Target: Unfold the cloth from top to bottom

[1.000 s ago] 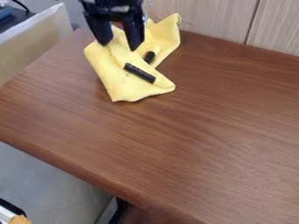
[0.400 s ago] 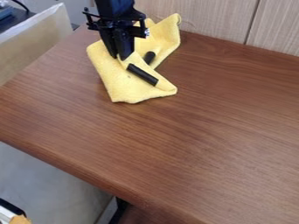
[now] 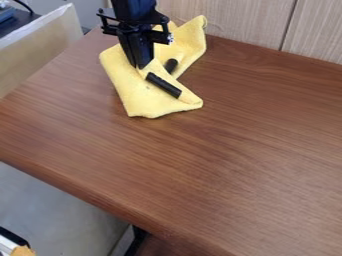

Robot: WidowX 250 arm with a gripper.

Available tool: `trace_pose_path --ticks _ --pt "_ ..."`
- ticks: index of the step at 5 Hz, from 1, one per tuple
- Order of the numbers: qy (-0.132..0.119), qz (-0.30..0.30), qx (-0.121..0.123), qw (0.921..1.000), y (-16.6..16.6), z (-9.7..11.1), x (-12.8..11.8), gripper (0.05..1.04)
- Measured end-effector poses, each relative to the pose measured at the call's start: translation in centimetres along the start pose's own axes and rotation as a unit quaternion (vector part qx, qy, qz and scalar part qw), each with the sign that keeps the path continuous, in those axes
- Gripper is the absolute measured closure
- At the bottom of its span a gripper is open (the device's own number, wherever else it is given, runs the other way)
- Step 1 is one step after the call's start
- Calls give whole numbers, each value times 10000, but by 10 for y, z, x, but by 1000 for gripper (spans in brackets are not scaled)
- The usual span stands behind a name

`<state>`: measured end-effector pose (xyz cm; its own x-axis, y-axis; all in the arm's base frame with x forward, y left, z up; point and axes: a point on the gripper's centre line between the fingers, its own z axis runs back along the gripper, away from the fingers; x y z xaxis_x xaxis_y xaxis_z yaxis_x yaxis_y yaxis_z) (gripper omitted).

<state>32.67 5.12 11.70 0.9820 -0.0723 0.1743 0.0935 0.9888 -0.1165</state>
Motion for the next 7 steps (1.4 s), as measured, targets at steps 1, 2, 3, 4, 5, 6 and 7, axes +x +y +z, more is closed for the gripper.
trace_pose_path --ticks 1,2,3,4,5,6,7 --pt "-56 -70 -153 9998 -8 9 3 1030" --pt "-476 -108 -152 9987 -17 40 4 1030" --pt "-694 -20 -160 9975 -21 62 -18 1030" --pt "-677 212 -167 9973 -23 59 -44 1030" --pt "-569 403 -52 9976 -17 56 -68 1030" --pt "-140 548 442 9974 -3 46 -88 1030" --pt "64 805 642 9947 3 45 -103 1030"
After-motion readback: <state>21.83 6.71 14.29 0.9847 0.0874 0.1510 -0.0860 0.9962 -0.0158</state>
